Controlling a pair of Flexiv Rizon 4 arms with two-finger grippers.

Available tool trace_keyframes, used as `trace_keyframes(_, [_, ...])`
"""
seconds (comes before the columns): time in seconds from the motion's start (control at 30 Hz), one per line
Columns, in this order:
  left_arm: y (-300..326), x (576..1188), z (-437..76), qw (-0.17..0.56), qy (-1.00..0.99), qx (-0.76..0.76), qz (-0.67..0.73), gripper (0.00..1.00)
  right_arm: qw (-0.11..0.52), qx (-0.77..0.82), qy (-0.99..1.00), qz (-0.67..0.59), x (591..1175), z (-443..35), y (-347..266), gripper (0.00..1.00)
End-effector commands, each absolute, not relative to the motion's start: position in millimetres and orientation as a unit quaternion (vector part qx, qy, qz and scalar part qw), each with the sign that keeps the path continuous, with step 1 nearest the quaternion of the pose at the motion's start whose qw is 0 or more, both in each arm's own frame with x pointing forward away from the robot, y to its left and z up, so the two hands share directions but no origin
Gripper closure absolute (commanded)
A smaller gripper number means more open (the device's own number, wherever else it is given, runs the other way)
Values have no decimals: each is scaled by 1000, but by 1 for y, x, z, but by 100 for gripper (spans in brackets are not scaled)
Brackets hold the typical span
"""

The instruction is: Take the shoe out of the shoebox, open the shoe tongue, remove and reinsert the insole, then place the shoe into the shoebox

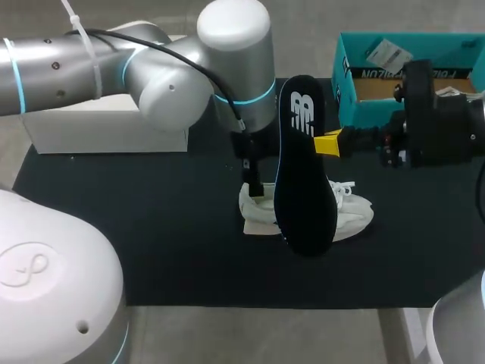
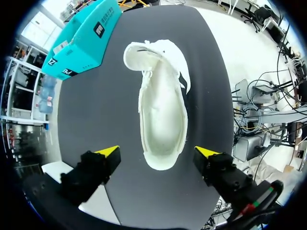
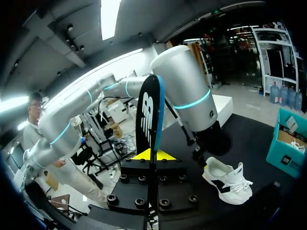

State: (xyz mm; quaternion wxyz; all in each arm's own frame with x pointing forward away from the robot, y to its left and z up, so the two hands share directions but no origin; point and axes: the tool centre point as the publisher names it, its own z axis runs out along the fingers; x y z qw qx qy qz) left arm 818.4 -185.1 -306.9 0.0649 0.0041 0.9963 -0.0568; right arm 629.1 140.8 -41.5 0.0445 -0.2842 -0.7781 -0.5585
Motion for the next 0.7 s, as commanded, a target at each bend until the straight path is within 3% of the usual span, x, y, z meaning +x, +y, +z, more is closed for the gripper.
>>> trace_keyframes(0.03, [-205, 834, -314, 60, 997, 8, -47, 0, 45, -284, -778, -558, 631, -42, 143, 100])
trace_keyframes(0.63, [-258, 863, -364, 35, 996, 59, -58, 0, 45, -284, -778, -558, 631, -42, 143, 100])
trace_keyframes(0.7, [-262, 864, -370, 33, 996, 59, -58, 8, 45, -284, -778, -558, 631, -42, 143, 100])
